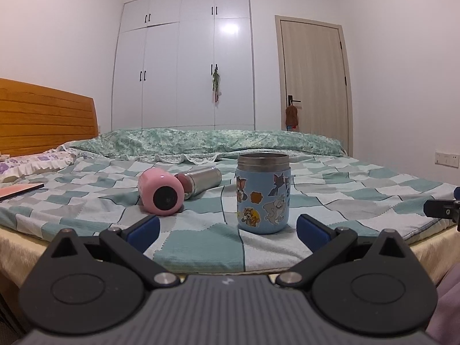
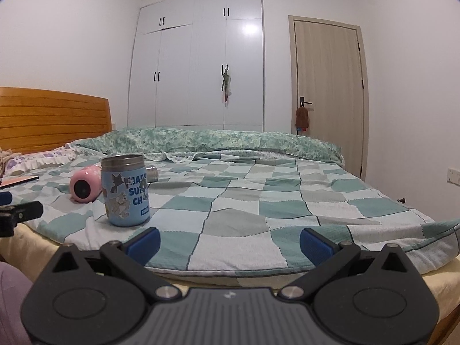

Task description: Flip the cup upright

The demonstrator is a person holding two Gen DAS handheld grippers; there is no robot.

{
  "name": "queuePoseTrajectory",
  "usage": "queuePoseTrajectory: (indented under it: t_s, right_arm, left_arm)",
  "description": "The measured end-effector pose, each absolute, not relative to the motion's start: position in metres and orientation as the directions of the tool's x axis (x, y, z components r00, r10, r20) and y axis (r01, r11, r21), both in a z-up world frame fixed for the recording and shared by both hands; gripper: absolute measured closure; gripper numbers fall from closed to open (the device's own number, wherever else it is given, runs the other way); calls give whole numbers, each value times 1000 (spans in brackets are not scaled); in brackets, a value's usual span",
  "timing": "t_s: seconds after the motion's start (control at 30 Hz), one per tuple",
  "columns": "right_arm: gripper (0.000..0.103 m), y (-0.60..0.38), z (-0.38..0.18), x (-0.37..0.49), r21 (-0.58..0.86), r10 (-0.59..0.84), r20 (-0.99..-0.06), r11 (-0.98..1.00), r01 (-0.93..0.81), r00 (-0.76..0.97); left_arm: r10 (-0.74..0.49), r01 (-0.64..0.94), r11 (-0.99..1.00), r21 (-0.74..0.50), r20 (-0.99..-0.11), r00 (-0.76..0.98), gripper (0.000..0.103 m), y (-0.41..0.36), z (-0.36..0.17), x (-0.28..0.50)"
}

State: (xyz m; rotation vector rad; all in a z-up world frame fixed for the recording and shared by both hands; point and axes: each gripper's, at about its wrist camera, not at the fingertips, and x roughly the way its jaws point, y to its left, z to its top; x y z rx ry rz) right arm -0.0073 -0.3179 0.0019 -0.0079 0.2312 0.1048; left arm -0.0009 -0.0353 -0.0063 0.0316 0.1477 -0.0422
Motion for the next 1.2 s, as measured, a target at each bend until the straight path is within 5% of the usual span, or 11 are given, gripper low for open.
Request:
queuePoseTrajectory:
  t_s: [1.2]
  right_arm:
    - [0, -317, 2, -8, -3, 101, -226, 995, -104, 969]
  left_arm:
    - [-45, 49, 998, 25, -134, 990, 0, -33, -6, -4]
